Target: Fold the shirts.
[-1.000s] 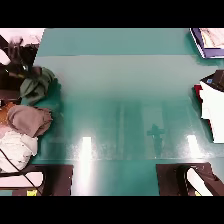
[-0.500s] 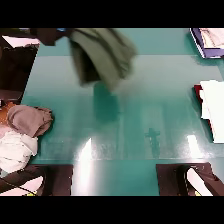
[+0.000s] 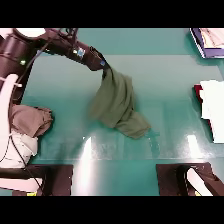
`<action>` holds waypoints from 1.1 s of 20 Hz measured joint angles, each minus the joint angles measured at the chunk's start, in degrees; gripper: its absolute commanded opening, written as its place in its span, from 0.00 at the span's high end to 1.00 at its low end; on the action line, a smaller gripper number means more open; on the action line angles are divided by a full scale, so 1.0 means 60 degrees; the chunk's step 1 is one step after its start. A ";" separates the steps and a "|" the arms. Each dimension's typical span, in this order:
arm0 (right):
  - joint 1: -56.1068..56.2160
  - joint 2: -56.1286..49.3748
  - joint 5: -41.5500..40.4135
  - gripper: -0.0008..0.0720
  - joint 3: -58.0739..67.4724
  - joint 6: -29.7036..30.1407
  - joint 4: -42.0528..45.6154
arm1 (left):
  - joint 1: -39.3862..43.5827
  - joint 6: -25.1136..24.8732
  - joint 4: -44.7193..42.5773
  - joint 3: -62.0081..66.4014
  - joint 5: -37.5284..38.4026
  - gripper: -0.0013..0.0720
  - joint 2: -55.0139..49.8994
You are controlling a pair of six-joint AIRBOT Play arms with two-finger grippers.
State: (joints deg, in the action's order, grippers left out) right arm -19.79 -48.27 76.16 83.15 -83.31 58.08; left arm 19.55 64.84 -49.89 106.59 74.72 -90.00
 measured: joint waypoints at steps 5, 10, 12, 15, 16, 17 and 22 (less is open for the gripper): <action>0.0000 0.0000 0.0047 0.96 -0.0026 0.0120 0.0011 | -0.1002 0.0849 -0.0138 -0.0171 0.1417 0.13 -0.0430; 0.0000 0.0000 0.0073 0.96 -0.0401 0.0193 0.0011 | -0.1501 0.0936 -0.0175 -0.2000 0.1953 0.13 -0.0525; 0.0000 0.0000 0.0073 0.96 -0.0652 0.0200 0.0007 | -0.1588 0.0648 -0.0168 -0.3082 0.2000 0.13 -0.0532; 0.0000 0.0000 0.0069 0.96 -0.1031 0.0215 0.0000 | -0.1606 0.0102 -0.0069 -0.4371 0.1851 0.13 -0.0539; 0.0000 0.0000 0.0069 0.96 -0.1144 0.0219 0.0000 | -0.1617 -0.0062 -0.0062 -0.4710 0.1668 0.13 -0.0539; 0.0000 -0.0004 0.0066 0.96 -0.1239 0.0219 0.0000 | -0.1636 -0.0175 -0.0062 -0.4969 0.1475 0.13 -0.0539; 0.0000 0.0000 0.0018 0.96 -0.1574 0.0222 -0.0007 | -0.1596 -0.0517 0.0000 -0.5876 0.0565 0.13 -0.0543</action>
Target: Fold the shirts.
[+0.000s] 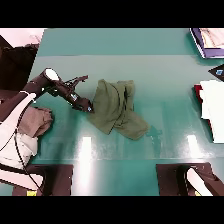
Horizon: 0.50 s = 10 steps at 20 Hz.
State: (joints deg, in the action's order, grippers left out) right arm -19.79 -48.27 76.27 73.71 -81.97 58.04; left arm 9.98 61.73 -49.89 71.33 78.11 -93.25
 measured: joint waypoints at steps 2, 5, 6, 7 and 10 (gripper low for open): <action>0.0000 0.0000 -0.0025 0.96 -0.0098 0.0000 -0.0004 | 0.0157 -0.0109 -0.0004 -0.0189 -0.0237 0.30 -0.0004; 0.0000 -0.0004 -0.0073 0.96 -0.0182 0.0000 -0.0004 | 0.0492 -0.0259 -0.0011 -0.0306 -0.0525 0.95 -0.0007; 0.0000 -0.0004 -0.0080 0.96 -0.0197 0.0000 -0.0004 | 0.0568 -0.0306 -0.0026 -0.0313 -0.0557 0.95 -0.0007; 0.0000 -0.0004 -0.0091 0.96 -0.0208 0.0000 -0.0007 | 0.0605 -0.0310 -0.0058 -0.0259 -0.0499 0.95 -0.0007; 0.0000 -0.0160 -0.0047 0.96 -0.0226 0.0000 -0.0131 | 0.0390 -0.0178 -0.0288 0.0302 0.0131 0.95 0.0124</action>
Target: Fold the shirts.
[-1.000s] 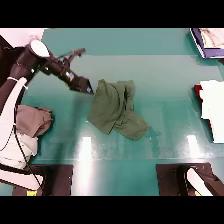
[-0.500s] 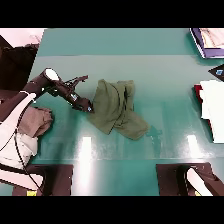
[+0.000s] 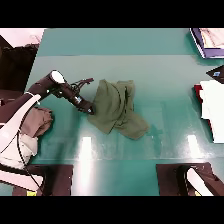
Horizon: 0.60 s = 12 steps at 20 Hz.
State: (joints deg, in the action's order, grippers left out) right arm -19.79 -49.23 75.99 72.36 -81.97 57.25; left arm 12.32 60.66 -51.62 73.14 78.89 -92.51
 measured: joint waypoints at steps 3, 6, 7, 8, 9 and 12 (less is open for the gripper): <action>0.0164 -0.0627 0.0401 0.52 -0.0004 0.0164 -0.0492 | -0.0466 0.0368 -0.0317 0.0984 0.0856 0.95 0.0539; 0.1024 -0.1701 0.0535 0.25 -0.0004 0.0306 -0.0845 | -0.0834 0.0532 -0.0499 0.1963 0.1617 0.95 0.1213; 0.1435 -0.2124 0.0444 0.25 -0.0004 0.0339 -0.0892 | -0.0903 0.0576 -0.0550 0.2208 0.1763 0.95 0.1421; 0.1883 -0.2579 0.0237 0.25 -0.0004 0.0364 -0.0947 | -0.0951 0.0594 -0.0568 0.2430 0.1854 0.95 0.1632; 0.2390 -0.3100 -0.0036 0.25 -0.0004 0.0368 -0.0980 | -0.0980 0.0619 -0.0568 0.2590 0.1927 0.95 0.1821; 0.3719 -0.4692 -0.0980 0.25 -0.0004 0.0229 -0.1115 | -0.1053 0.0659 -0.0637 0.2827 0.2036 0.95 0.2131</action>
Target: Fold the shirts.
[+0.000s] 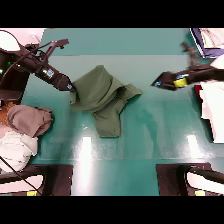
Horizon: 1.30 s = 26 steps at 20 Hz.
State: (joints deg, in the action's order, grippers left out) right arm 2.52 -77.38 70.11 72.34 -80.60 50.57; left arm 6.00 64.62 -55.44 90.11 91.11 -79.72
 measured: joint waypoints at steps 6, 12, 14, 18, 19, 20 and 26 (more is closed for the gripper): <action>0.1548 -0.2521 -0.1756 0.40 0.0000 -0.0226 -0.1370 | -0.0025 0.0138 -0.0018 0.0127 0.0007 0.95 0.0171; 0.1851 -0.3049 -0.2667 0.96 0.0000 -0.0080 -0.1803 | -0.0025 0.0178 -0.0029 0.0142 -0.0007 0.95 0.0204; 0.1690 -0.2670 -0.2765 0.97 0.0022 0.0109 -0.1851 | -0.0025 0.0259 -0.0208 0.0251 -0.0033 0.95 0.0277; 0.0823 -0.1264 -0.2484 0.97 0.0623 0.0284 -0.1406 | -0.0029 0.0444 -0.1042 0.1184 -0.0062 0.95 0.0568; 0.0565 -0.0871 -0.2277 0.97 0.0907 0.0302 -0.1188 | -0.0029 0.0503 -0.1195 0.1504 -0.0069 0.95 0.0659; 0.0313 -0.0481 -0.2087 0.97 0.1220 0.0317 -0.0984 | -0.0033 0.0554 -0.1300 0.1843 -0.0069 0.95 0.0750; -0.0925 0.1650 -0.1096 0.97 0.3424 0.0357 -0.0171 | -0.0029 0.1086 -0.1592 0.3887 -0.0076 0.95 0.1402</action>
State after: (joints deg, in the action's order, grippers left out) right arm -3.03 -67.48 63.53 92.88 -78.46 49.54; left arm 5.82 71.13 -64.99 113.43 90.65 -71.31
